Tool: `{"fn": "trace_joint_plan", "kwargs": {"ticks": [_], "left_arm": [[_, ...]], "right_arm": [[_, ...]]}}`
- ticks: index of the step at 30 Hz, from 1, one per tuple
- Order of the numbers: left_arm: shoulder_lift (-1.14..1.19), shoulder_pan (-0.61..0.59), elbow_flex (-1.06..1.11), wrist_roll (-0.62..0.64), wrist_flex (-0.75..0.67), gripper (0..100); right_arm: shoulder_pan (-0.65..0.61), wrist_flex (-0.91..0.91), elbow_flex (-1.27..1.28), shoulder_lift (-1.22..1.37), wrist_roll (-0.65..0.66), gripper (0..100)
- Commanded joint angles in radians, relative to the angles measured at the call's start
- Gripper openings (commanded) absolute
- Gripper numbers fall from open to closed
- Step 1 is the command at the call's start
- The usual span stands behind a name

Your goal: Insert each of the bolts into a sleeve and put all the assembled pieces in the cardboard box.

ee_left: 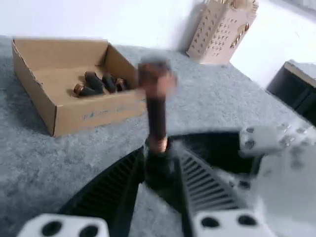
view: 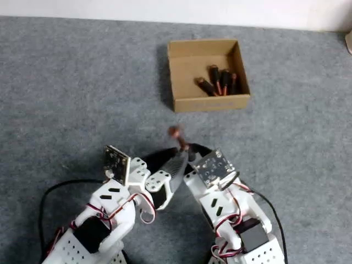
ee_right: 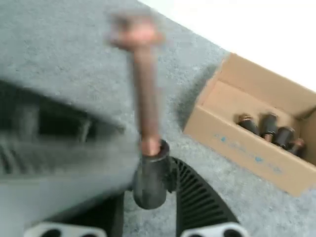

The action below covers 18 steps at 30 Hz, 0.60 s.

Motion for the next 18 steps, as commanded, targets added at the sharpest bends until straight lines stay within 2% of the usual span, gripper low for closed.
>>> {"fn": "trace_joint_plan", "kwargs": {"ticks": [1,5,13,18], "left_arm": [[-0.008,0.004,-0.022,0.002,0.026,13],[-0.007,-0.053,-0.05,0.002,0.028,13],[-0.01,-0.059,-0.062,0.002,0.029,13],[-0.012,-0.053,-0.143,0.008,0.031,13]], "right_arm": [[0.015,-0.033,-0.012,-0.013,0.011,0.5],[0.015,-0.033,-0.012,-0.013,0.011,0.5],[0.015,-0.033,-0.012,-0.013,0.011,0.5],[0.015,-0.036,-0.008,-0.012,0.011,0.5]]}}
